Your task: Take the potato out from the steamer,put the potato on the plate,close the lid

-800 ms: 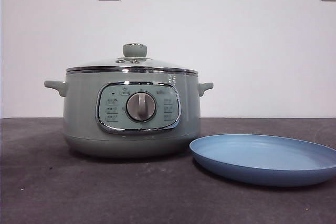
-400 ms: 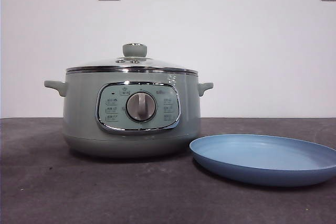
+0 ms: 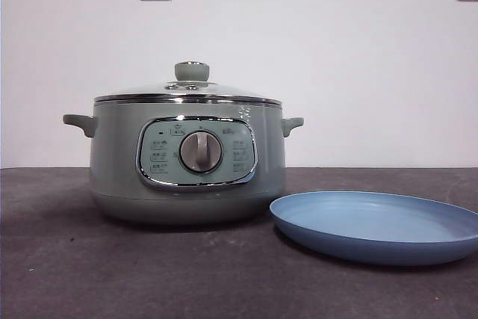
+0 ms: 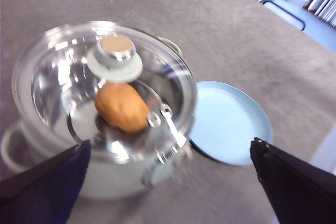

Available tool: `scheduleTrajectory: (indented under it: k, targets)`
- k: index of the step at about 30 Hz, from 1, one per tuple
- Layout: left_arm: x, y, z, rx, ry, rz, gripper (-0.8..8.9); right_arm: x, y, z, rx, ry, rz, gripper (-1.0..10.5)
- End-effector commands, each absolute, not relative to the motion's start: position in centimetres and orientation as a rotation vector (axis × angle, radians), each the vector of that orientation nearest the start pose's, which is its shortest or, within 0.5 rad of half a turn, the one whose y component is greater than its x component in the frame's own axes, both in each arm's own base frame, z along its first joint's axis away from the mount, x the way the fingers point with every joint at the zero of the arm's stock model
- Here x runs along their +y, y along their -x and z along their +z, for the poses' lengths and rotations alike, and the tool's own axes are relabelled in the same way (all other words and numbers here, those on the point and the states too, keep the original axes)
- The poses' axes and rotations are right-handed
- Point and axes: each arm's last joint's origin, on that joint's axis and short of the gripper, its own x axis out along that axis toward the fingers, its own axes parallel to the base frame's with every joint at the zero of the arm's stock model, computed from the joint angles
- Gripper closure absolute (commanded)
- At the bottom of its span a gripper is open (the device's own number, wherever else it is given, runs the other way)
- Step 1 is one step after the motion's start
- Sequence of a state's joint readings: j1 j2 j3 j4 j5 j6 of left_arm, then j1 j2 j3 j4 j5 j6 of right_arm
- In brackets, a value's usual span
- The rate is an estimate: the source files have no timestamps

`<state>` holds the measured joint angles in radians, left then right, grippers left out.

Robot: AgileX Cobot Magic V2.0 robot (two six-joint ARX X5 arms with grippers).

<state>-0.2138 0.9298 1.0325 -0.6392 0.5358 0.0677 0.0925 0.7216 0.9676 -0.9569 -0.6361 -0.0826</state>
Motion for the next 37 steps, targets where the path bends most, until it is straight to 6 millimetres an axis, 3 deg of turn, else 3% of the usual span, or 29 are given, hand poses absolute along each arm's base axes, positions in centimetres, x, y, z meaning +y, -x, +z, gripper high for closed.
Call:
scheduleTrajectory:
  k: [1,9,16,25,34,37]
  targets:
    - [-6.4,-19.4,35.4,0.49,-0.024,-0.72,0.91,2.8,-11.2,33.7,0.666,-0.124,0.726,2.9]
    - [-9.9,-26.4,35.0,0.473,-0.102,-0.683,0.92,2.8,-11.2,33.7,0.666,-0.124,0.726,2.9]
    - [-12.7,-30.7,33.1,0.523,-0.186,-0.684,0.92,2.8,-11.2,33.7,0.666,-0.124,0.726,2.9]
    - [-14.8,-33.1,30.3,0.544,-0.222,-0.689,0.92,2.8,-11.2,33.7,0.666,-0.123,0.725,2.9]
    - [-15.3,-33.2,30.0,0.544,-0.23,-0.686,0.97,2.8,-11.2,33.7,0.666,-0.123,0.725,2.9]
    - [-15.3,-33.1,29.9,0.551,-0.23,-0.688,2.18,2.8,-11.2,33.7,0.666,-0.123,0.725,2.9]
